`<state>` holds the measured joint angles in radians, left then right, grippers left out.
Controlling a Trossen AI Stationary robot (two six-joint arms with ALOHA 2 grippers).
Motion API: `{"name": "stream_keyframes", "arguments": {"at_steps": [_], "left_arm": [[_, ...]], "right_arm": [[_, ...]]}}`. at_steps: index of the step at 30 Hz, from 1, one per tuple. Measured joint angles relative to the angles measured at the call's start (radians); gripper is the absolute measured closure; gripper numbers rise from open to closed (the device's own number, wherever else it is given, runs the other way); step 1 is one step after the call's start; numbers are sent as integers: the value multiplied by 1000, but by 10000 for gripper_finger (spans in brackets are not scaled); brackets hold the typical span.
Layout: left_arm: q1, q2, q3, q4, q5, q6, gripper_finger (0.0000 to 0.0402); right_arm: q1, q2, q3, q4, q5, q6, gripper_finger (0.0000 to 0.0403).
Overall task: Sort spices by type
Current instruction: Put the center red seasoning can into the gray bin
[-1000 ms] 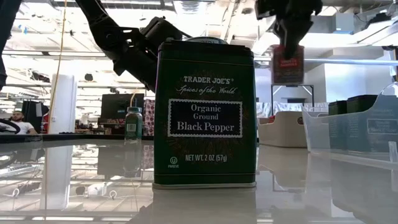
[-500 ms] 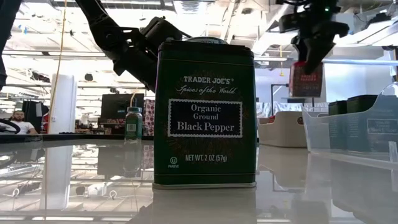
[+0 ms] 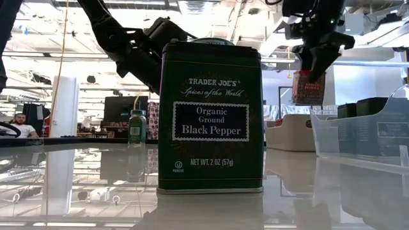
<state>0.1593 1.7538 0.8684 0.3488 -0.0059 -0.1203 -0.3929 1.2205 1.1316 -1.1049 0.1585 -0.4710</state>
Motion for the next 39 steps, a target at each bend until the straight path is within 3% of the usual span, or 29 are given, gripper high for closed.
{"name": "stream_keyframes", "arguments": {"at_steps": [11,26,39], "left_arm": [[0,0,0,-1,0,0,134],[0,0,0,0,0,0,134],[0,0,0,0,0,0,134]], "right_arm": [[-55,49,-4,20,-62,-39,163],[-94,42,-130,147,-79,-107,163],[-94,-112,-135,144,-100,-79,163]]}}
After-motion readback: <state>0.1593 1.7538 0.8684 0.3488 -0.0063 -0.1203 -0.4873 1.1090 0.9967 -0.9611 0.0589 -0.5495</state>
